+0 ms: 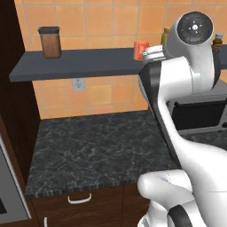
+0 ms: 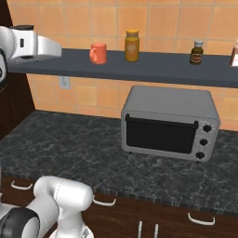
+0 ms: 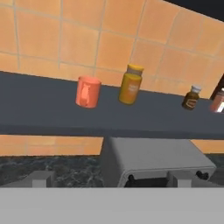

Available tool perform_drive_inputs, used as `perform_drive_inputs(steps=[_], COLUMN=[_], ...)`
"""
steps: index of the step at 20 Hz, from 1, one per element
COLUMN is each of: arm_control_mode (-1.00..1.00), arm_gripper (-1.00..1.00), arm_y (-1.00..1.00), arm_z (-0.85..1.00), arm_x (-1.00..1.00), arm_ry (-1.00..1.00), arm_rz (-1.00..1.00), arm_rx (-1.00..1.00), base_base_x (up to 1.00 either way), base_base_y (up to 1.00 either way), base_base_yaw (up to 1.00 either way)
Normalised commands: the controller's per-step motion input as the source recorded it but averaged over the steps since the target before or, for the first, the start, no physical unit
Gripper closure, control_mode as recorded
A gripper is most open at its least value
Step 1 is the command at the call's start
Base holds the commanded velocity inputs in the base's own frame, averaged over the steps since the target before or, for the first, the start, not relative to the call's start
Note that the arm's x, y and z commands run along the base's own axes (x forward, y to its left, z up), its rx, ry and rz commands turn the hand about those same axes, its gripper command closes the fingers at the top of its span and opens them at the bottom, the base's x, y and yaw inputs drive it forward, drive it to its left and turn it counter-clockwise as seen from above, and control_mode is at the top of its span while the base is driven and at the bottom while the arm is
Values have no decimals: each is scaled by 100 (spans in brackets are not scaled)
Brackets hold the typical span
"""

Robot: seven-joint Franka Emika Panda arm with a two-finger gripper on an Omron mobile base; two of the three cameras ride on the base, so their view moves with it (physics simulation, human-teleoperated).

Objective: Gather all objects into one cabinet and sort the glasses and bowls to opposite sides.

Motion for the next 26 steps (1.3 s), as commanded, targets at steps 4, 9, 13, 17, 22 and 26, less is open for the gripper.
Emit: perform_drive_inputs(steps=[4,9,13,17,22,26], arm_control_mode=[-100,-100,-100,-100,-100,-100], arm_gripper=[-100,-100,-100,-100,-100,-100], arm_y=[-1,0,0,-3,-6,-5], arm_z=[-21,-7,-17,-13,-20,-18], arm_x=[67,70,73,77,65,58], arm_ry=[0,0,0,0,0,0], arm_rz=[0,0,0,0,0,0], arm_rx=[20,13,4,1,0,0], base_base_x=[0,0,0,0,0,0], base_base_y=[0,0,0,0,0,0], base_base_yaw=[0,0,0,0,0,0])
